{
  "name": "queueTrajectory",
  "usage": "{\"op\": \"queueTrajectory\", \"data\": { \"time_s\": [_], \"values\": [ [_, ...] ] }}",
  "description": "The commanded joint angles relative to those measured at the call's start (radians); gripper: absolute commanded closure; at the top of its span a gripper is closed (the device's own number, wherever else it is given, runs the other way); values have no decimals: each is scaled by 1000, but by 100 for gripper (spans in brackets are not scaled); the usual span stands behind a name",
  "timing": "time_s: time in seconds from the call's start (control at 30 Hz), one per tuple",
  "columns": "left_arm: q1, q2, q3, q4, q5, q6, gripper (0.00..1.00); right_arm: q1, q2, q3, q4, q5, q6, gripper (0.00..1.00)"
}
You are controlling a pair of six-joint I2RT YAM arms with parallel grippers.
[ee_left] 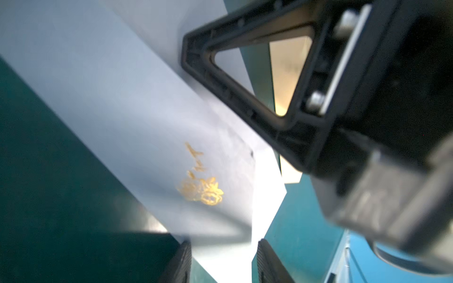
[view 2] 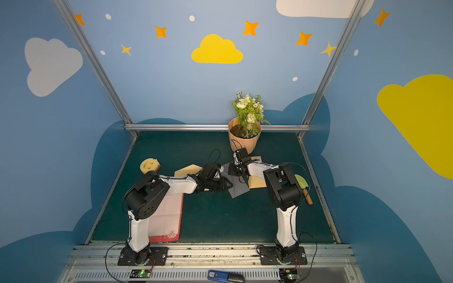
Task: Fold the letter paper in half and place it into the envelope
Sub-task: Move the envelope to the center of the board.
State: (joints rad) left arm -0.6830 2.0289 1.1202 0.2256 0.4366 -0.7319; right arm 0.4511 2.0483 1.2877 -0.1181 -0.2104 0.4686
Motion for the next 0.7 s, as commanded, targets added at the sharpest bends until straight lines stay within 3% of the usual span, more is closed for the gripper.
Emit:
{"op": "queueTrajectory", "data": {
  "time_s": [0.0, 0.17, 0.37, 0.43, 0.67],
  "values": [
    [45, 77, 15, -30, -16, -13, 54, -14, 55, 74, -63, 16, -15, 100],
    [66, 98, 114, -85, -4, 30, 55, -23, 81, 168, -99, -6, -30, 100],
    [91, 3, 121, -143, -26, 74, 54, -23, -37, 155, -110, -38, -37, 98],
    [99, -44, 105, -156, -35, 81, 52, -23, -94, 138, -111, -57, -37, 88],
    [119, -300, -65, -195, -149, 95, 42, -15, -313, 47, -110, -104, -84, 40]
  ]
}}
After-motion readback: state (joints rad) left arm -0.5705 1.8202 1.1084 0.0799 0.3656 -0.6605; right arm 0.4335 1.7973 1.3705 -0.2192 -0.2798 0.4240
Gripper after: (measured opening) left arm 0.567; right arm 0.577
